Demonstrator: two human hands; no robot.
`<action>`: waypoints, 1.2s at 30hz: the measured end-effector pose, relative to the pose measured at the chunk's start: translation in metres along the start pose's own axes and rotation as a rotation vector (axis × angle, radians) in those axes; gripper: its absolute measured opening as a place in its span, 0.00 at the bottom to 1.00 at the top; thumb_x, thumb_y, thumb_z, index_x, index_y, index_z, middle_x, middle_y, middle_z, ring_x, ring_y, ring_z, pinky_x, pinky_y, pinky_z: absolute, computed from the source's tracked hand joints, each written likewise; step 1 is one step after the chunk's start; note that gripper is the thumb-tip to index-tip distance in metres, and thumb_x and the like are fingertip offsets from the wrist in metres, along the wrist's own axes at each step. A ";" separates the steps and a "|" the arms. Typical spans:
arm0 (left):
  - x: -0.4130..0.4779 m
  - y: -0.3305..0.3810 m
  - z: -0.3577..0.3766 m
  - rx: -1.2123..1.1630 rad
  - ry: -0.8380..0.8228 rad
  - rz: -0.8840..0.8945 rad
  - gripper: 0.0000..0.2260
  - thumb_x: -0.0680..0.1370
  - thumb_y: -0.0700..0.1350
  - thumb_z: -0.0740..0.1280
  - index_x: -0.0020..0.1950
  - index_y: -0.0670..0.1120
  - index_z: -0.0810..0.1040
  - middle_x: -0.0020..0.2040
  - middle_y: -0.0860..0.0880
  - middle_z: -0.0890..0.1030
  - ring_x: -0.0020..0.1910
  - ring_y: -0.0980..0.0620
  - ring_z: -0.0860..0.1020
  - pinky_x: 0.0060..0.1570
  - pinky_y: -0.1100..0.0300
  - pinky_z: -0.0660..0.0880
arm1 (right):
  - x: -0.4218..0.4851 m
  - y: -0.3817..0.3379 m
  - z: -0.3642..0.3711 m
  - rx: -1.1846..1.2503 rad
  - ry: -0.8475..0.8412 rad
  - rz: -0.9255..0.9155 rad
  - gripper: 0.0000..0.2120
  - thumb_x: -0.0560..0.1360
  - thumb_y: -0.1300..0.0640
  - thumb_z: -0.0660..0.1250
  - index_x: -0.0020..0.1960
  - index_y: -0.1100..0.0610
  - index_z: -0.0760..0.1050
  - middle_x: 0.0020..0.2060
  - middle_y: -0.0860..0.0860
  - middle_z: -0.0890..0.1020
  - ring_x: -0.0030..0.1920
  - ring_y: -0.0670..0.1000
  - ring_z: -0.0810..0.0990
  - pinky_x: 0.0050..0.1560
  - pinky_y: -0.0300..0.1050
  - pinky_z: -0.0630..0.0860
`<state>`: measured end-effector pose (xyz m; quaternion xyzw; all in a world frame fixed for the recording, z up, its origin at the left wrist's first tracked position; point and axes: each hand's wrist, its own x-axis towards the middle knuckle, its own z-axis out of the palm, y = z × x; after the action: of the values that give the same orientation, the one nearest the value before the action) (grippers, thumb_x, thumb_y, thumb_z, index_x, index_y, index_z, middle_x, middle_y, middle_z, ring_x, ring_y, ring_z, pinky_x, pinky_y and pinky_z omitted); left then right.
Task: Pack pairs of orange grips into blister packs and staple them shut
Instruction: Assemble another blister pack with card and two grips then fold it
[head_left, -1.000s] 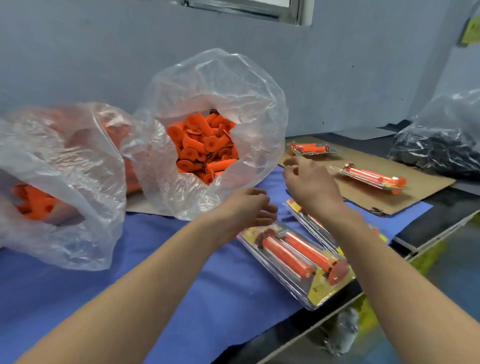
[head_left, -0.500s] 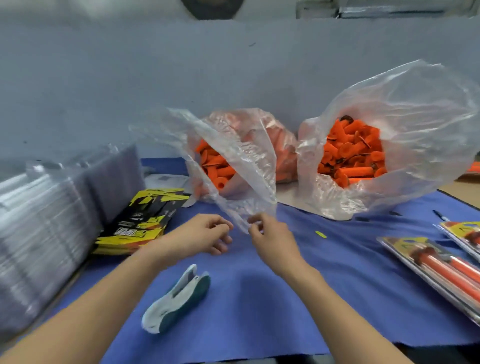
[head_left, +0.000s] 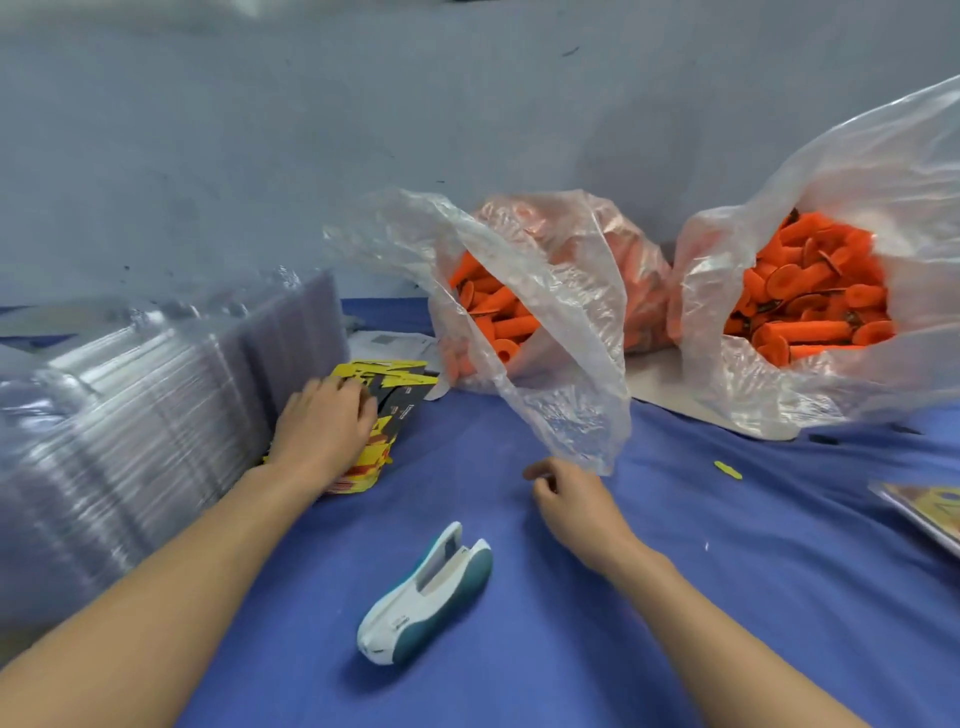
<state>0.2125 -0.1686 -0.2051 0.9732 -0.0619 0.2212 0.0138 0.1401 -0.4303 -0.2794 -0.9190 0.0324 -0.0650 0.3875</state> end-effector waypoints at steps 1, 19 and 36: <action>0.006 -0.002 -0.010 0.018 0.108 0.038 0.14 0.82 0.49 0.58 0.58 0.43 0.79 0.55 0.41 0.80 0.54 0.39 0.75 0.53 0.48 0.71 | 0.004 -0.005 0.000 -0.021 -0.013 -0.013 0.14 0.79 0.57 0.57 0.60 0.51 0.77 0.54 0.49 0.82 0.48 0.50 0.78 0.45 0.42 0.70; 0.060 -0.105 -0.103 0.186 -0.275 -0.224 0.16 0.81 0.52 0.63 0.66 0.46 0.73 0.64 0.39 0.76 0.62 0.38 0.74 0.57 0.49 0.71 | 0.014 -0.103 0.006 -0.053 -0.074 -0.211 0.14 0.80 0.53 0.53 0.61 0.46 0.74 0.50 0.50 0.81 0.37 0.54 0.74 0.36 0.46 0.72; 0.046 -0.148 -0.126 0.053 -0.274 -0.475 0.32 0.80 0.65 0.54 0.76 0.44 0.63 0.74 0.39 0.65 0.70 0.36 0.67 0.68 0.43 0.66 | 0.024 -0.209 0.032 0.138 -0.106 -0.376 0.18 0.79 0.56 0.56 0.65 0.52 0.76 0.51 0.49 0.83 0.46 0.51 0.79 0.45 0.46 0.77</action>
<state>0.2185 -0.0200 -0.0715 0.9813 0.1724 0.0796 0.0312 0.1703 -0.2645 -0.1490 -0.8822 -0.1645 -0.0897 0.4319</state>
